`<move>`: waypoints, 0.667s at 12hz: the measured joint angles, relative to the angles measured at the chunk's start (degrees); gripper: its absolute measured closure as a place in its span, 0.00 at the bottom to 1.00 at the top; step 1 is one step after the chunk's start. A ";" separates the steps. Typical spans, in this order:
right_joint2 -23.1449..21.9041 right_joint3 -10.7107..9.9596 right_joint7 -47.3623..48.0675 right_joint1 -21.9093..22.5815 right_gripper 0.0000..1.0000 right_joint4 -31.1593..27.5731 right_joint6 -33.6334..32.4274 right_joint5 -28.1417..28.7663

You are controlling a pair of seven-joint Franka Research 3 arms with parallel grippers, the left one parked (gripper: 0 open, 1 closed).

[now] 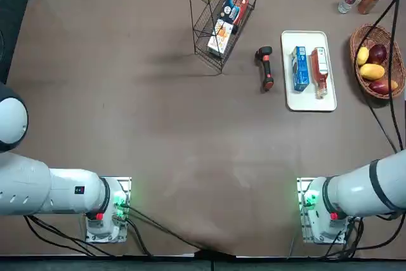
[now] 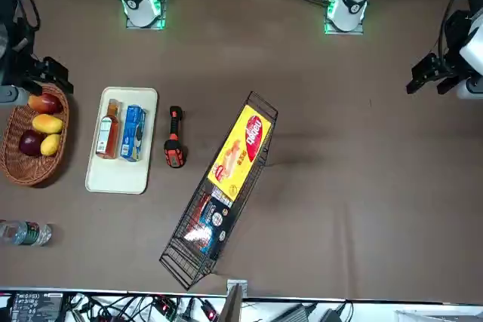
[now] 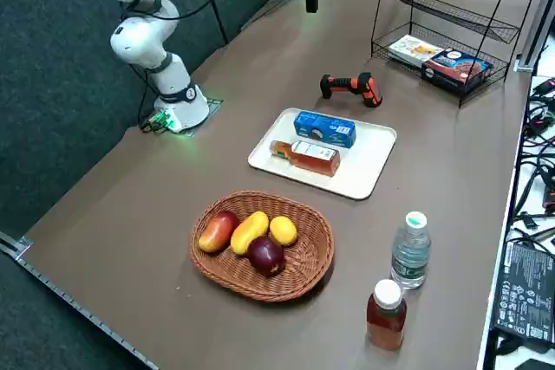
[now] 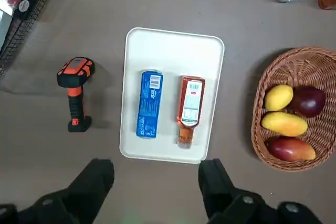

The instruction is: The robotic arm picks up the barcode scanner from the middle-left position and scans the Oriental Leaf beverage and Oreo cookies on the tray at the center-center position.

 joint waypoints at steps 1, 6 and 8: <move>-0.61 1.79 0.03 -1.90 0.00 -0.45 -0.25 0.01; -4.38 5.80 1.90 -5.41 0.00 -4.61 -0.29 -0.02; -5.47 6.55 3.41 -5.89 0.00 -5.25 -0.30 -0.02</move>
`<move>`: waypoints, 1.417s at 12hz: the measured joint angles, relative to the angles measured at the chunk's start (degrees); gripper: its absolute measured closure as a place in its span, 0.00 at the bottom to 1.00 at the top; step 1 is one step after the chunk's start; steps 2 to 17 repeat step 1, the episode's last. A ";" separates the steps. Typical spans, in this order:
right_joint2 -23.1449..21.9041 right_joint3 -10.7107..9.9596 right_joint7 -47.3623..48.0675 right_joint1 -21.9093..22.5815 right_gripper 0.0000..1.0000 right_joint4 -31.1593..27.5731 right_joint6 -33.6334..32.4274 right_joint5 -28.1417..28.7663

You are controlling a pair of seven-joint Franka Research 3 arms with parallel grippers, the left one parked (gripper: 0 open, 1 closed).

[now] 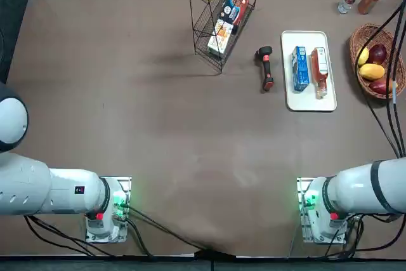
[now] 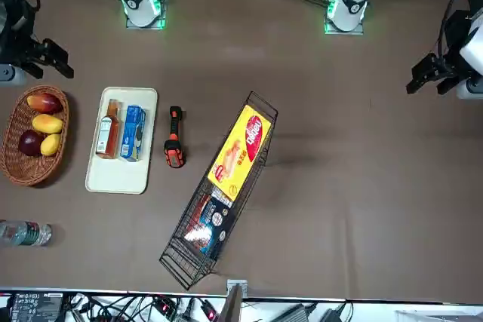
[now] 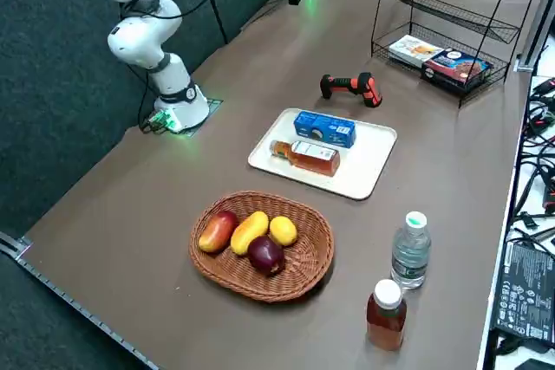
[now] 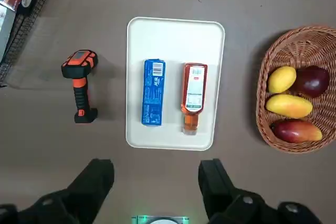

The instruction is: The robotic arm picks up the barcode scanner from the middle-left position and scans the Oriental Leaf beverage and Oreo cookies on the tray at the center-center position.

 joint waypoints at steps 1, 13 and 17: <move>-0.31 0.16 0.26 -0.03 0.00 -0.17 0.00 0.00; -0.31 0.16 0.26 -0.03 0.00 -0.17 0.00 0.00; -0.31 0.16 0.26 -0.03 0.00 -0.17 0.00 0.00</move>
